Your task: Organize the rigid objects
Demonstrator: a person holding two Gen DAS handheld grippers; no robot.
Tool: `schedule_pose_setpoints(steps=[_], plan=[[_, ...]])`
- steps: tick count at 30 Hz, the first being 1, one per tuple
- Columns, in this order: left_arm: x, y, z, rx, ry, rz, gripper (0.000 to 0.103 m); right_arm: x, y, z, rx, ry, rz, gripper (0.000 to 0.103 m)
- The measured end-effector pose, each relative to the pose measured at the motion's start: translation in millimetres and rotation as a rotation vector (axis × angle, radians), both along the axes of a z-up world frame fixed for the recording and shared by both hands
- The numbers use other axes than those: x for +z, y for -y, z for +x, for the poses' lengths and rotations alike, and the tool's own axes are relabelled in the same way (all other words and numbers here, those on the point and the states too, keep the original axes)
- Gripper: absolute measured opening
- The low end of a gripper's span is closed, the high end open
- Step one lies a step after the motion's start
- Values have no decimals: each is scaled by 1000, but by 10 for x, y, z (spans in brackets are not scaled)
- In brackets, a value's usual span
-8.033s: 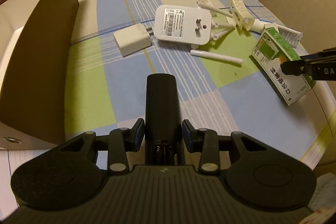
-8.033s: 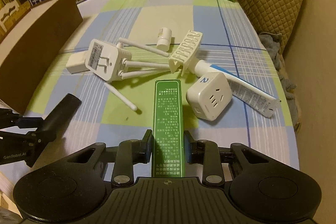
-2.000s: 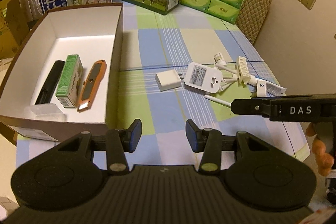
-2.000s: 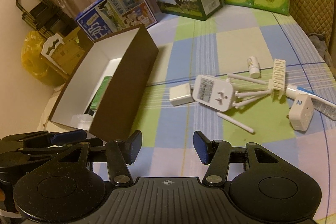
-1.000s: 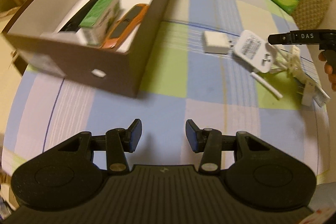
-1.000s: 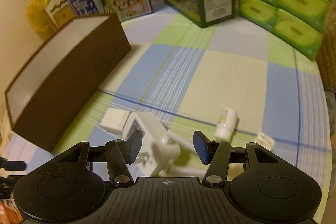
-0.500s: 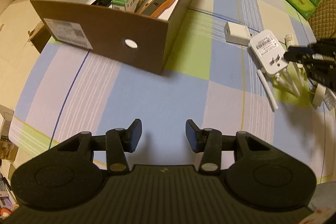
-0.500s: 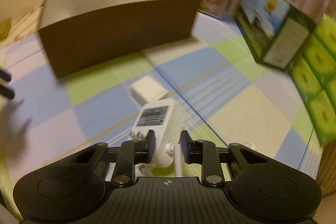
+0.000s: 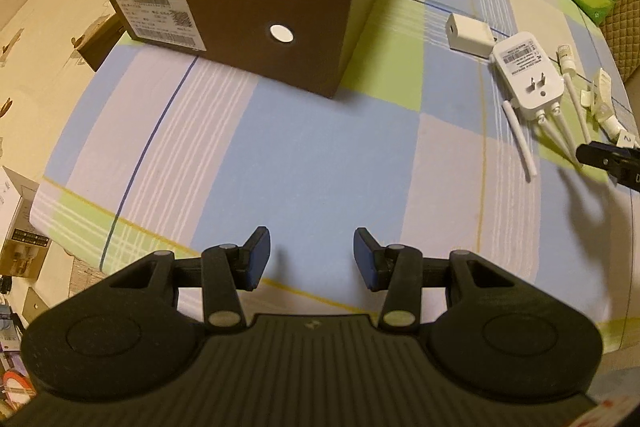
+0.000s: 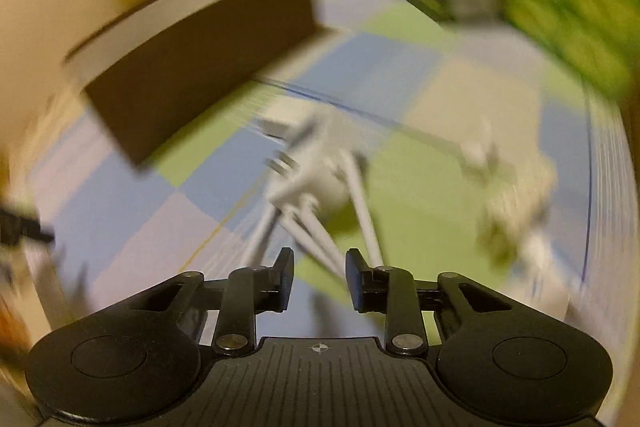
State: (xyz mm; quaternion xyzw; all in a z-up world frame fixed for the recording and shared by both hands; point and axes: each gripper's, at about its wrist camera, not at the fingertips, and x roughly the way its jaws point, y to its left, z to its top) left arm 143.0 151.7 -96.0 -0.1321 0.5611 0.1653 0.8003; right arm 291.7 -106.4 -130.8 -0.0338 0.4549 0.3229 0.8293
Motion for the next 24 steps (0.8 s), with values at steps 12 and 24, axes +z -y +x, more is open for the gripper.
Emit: schedule_pose_setpoints(steps=[12, 24], plan=[[68, -194, 50, -65, 27, 8, 41, -219, -513, -249, 361, 355, -274, 26], [20, -593, -82, -78, 25, -3, 41, -19, -335, -133, 113, 12, 81, 3]])
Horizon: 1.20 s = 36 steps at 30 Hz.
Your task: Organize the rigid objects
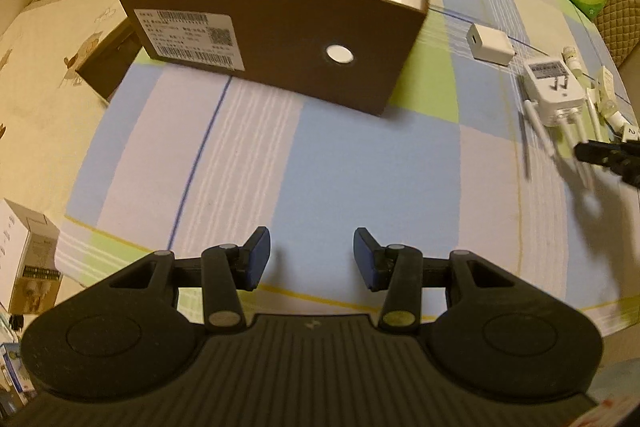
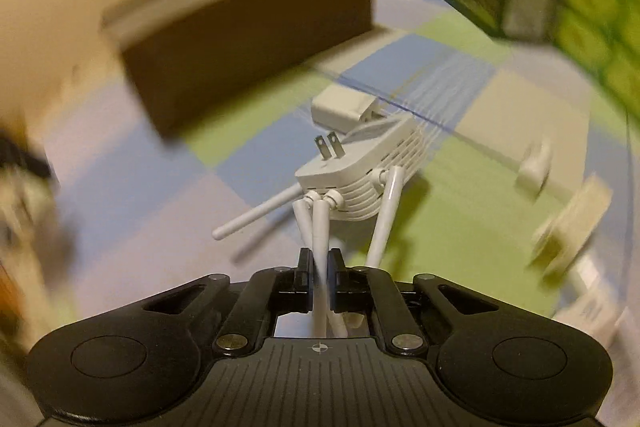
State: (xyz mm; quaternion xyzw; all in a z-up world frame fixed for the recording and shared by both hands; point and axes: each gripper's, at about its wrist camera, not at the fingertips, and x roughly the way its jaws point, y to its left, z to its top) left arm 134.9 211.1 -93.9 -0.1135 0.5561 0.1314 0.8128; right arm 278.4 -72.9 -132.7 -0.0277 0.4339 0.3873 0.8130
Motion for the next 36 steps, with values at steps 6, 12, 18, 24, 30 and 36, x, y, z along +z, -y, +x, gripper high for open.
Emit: schedule_pose_setpoints(steps=[6, 12, 18, 24, 30, 36], plan=[[-18, -188, 36, -21, 4, 11, 41, 192, 240, 67, -259, -288, 302, 3], [-4, -249, 102, -45, 21, 7, 41, 314, 435, 125, -526, -593, 521, 3], [-17, -255, 155, -62, 29, -2, 41, 195, 603, 249, -825, -743, 627, 3], [-7, -299, 137, -45, 34, -5, 41, -10, 1033, 418, -1098, -830, 763, 5], [-33, -354, 127, -26, 21, -1, 41, 52, 1357, 564, -1171, -630, 744, 41], [-39, -383, 156, -24, 19, -1, 41, 290, 1153, 472, -1124, -497, 663, 50]])
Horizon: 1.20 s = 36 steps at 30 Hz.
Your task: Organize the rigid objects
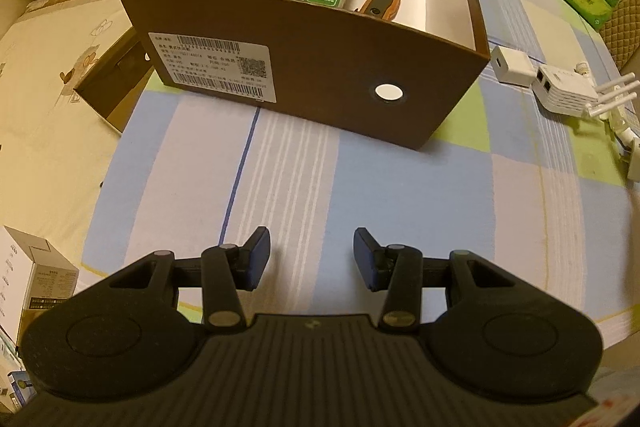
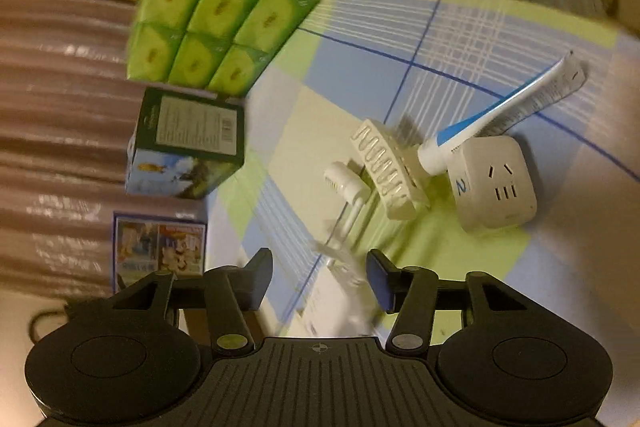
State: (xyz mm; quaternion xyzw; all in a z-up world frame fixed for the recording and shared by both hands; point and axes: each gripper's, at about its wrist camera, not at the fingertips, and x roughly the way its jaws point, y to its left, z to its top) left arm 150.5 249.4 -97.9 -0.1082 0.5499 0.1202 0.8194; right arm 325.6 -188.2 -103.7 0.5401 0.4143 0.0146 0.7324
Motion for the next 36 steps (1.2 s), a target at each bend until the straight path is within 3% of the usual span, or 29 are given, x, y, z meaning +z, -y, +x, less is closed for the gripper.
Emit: schedule_pose_setpoints(steps=[5, 10, 11, 12, 13, 18, 21, 25, 28, 30, 34, 36], plan=[[-2, -40, 41, -2, 6, 2, 41, -60, -383, -40, 130, -43, -66, 50], [3, -82, 37, 3, 13, 0, 41, -80, -748, 45, 194, 41, -353, 47], [-3, -90, 29, 6, 12, 0, 41, -90, -800, 51, 214, 56, -386, 42], [-8, -99, 22, 8, 11, -2, 41, -101, -844, 52, 240, 57, -417, 28], [-15, -106, 16, 12, 9, -4, 41, -109, -888, 64, 273, 41, -448, 7], [-36, -101, 9, 16, 4, -11, 41, -91, -830, 23, 357, 38, -501, 7], [-39, -79, 22, 9, 4, -11, 41, -45, -706, 185, 498, 63, -550, 7], [-40, -18, 46, -11, 2, -10, 41, 15, -586, 407, 706, 141, -690, 10], [-48, 28, 65, -21, 0, -13, 41, 56, -506, 500, 674, 189, -833, 10], [-48, 48, 72, -25, 0, -14, 41, 93, -451, 499, 583, 172, -862, 14], [-58, 25, 81, -11, -3, -10, 41, 143, -448, 227, 407, 94, -779, 60], [-72, -9, 92, -3, -7, -4, 41, 112, -527, 66, 354, 49, -713, 66]])
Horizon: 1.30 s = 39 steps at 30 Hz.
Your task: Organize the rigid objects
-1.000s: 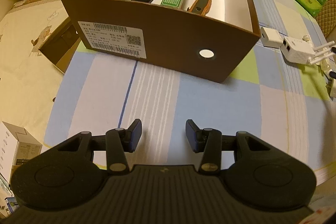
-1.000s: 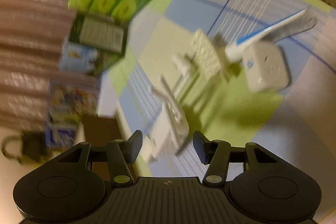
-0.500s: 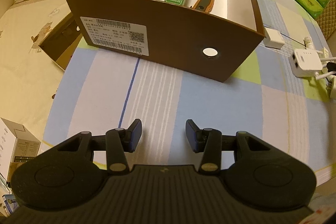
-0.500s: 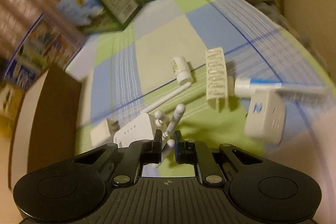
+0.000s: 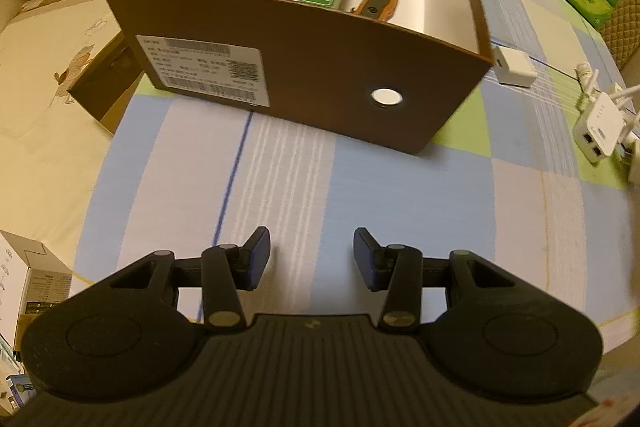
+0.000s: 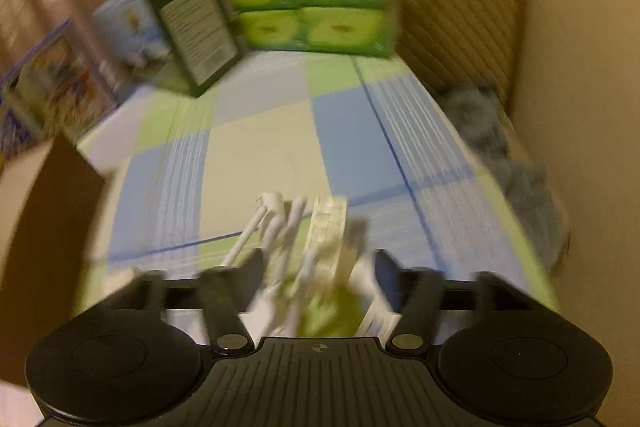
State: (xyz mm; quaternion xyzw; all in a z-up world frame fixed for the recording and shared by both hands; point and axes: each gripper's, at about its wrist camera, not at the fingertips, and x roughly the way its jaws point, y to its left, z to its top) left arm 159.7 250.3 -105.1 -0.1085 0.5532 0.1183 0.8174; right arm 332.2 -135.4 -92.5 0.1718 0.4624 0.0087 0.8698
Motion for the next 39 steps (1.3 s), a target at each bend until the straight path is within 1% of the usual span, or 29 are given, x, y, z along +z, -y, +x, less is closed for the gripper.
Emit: schedule_pose_setpoints(steps=[2, 4, 6, 8, 11, 12, 14, 15, 17, 18, 19, 22, 26, 30, 34, 39], plan=[[-6, -53, 18, 6, -3, 10, 41, -61, -150, -72, 13, -47, 29, 67], [-1, -120, 38, 13, 2, 19, 41, -122, -305, -77, 22, -76, 30, 67], [9, -178, 65, 23, 9, 28, 41, -177, -456, -37, 22, -111, 11, 67], [21, -234, 86, 35, 17, 36, 41, -254, -521, 39, -17, -154, -11, 68], [26, -300, 98, 51, 23, 43, 41, -385, -595, 129, -67, -178, 0, 68], [26, -314, 96, 54, 23, 44, 41, -417, -609, 155, -83, -177, 15, 70], [18, -332, 89, 55, 23, 43, 41, -467, -631, 206, -98, -180, 35, 70], [11, -336, 80, 55, 20, 41, 41, -487, -647, 236, -108, -195, 35, 70], [-6, -329, 61, 53, 15, 37, 41, -512, -663, 264, -117, -198, 26, 69], [-21, -325, 53, 54, 10, 33, 41, -506, -675, 257, -105, -186, 23, 68], [-35, -310, 48, 54, 7, 31, 41, -504, -684, 241, -90, -178, 4, 63], [-75, -243, 37, 41, -5, 14, 41, -493, -670, 198, -25, -166, -25, 60], [-115, -78, 48, -8, -18, -9, 41, -455, -574, 62, 110, -155, -51, 56], [-150, 116, 97, -57, -29, -23, 41, -456, -456, -116, 188, -168, -46, 55], [-151, 293, 178, -95, -24, -33, 41, -450, -442, -294, 267, -179, -58, 55], [-120, 549, 267, -153, -15, -40, 41, -425, -468, -357, 275, -172, -65, 56]])
